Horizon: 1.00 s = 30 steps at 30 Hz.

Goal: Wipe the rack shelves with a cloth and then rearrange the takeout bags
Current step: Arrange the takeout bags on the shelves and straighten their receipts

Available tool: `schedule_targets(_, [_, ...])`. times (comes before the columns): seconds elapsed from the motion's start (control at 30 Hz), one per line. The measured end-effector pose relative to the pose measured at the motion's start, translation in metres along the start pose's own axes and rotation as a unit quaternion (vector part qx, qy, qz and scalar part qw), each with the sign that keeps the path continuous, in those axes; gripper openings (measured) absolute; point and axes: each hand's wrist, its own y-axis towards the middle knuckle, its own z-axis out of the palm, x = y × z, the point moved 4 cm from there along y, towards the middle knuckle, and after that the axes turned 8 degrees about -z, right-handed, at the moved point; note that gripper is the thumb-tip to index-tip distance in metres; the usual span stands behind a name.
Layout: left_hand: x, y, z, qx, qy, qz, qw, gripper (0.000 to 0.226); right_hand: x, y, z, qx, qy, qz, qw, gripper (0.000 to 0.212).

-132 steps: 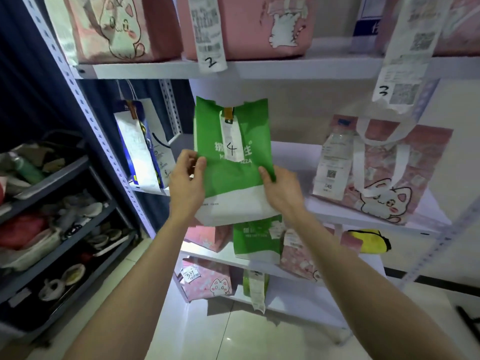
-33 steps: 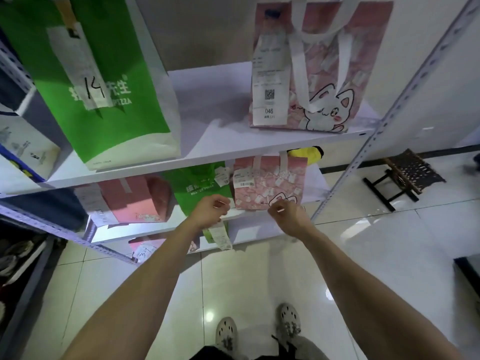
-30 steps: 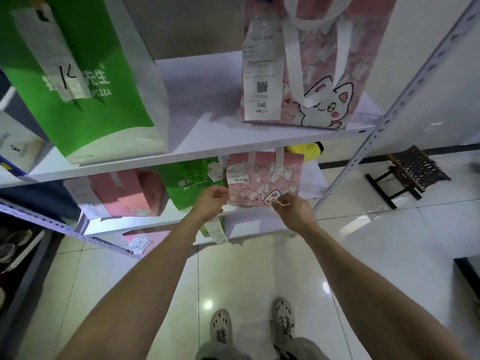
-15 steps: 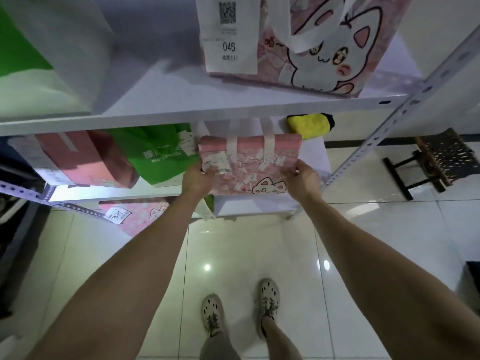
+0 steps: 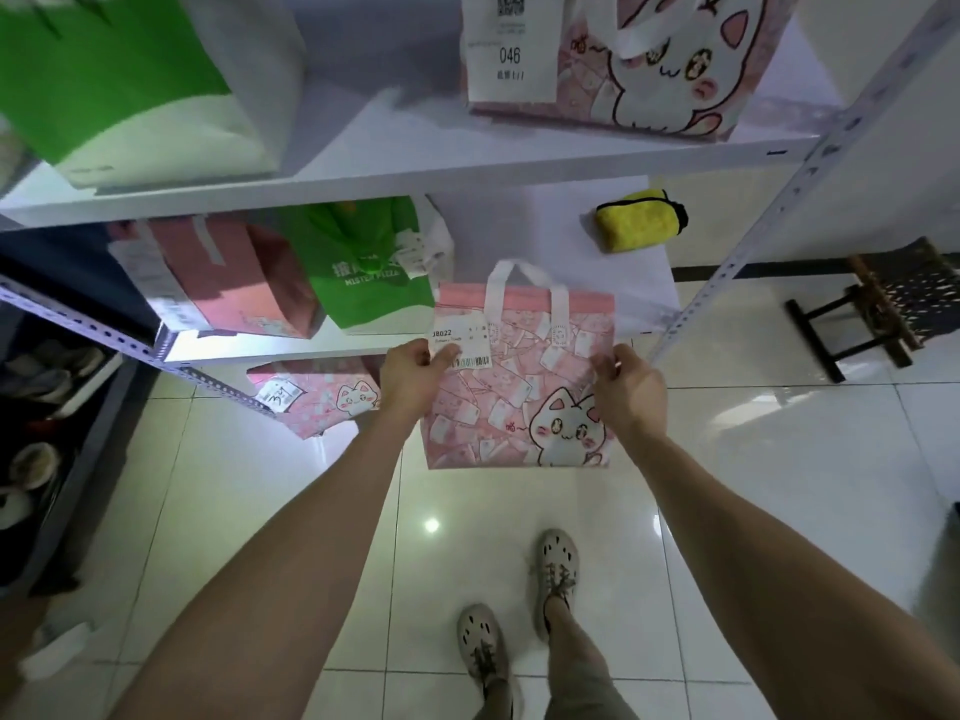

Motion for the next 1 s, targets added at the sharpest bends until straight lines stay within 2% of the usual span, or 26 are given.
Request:
schedule_targets(0.13, [0.026,-0.017,0.0,0.02,0.016,0.015,1.0,0.033,-0.02,-0.046,0.022,0.003,0.022,0.032,0.999,0.03])
schedule_targets(0.27, [0.062,-0.024,0.002,0.021,0.018,-0.004,1.0,0.036,-0.033,-0.076,0.041,0.006,0.017,0.036,0.999,0.03])
schedule_targets(0.33, [0.079,-0.023,0.005,0.024,0.023,-0.017,0.999,0.03,-0.037,-0.081,0.05,0.022,0.004,0.038,0.999,0.029])
schedule_targets(0.53, [0.134,0.001,0.031,0.063,0.106,-0.077,0.989,0.031,-0.067,-0.073,0.084,0.072,-0.049,0.042,0.995,0.029])
schedule_targets(0.63, [0.168,0.014,0.051,0.061,0.143,-0.111,0.982,0.032,-0.092,-0.062,0.103,0.092,-0.091,0.036,0.991,0.03])
schedule_targets(0.8, [0.201,0.054,0.102,0.059,0.143,-0.119,0.981,0.033,-0.139,-0.021,0.143,0.104,-0.106,0.036,0.988,0.034])
schedule_targets(1.0, [0.202,0.138,0.16,0.029,0.094,-0.065,0.993,0.036,-0.179,0.072,0.186,0.091,-0.078,0.003,0.993,0.016])
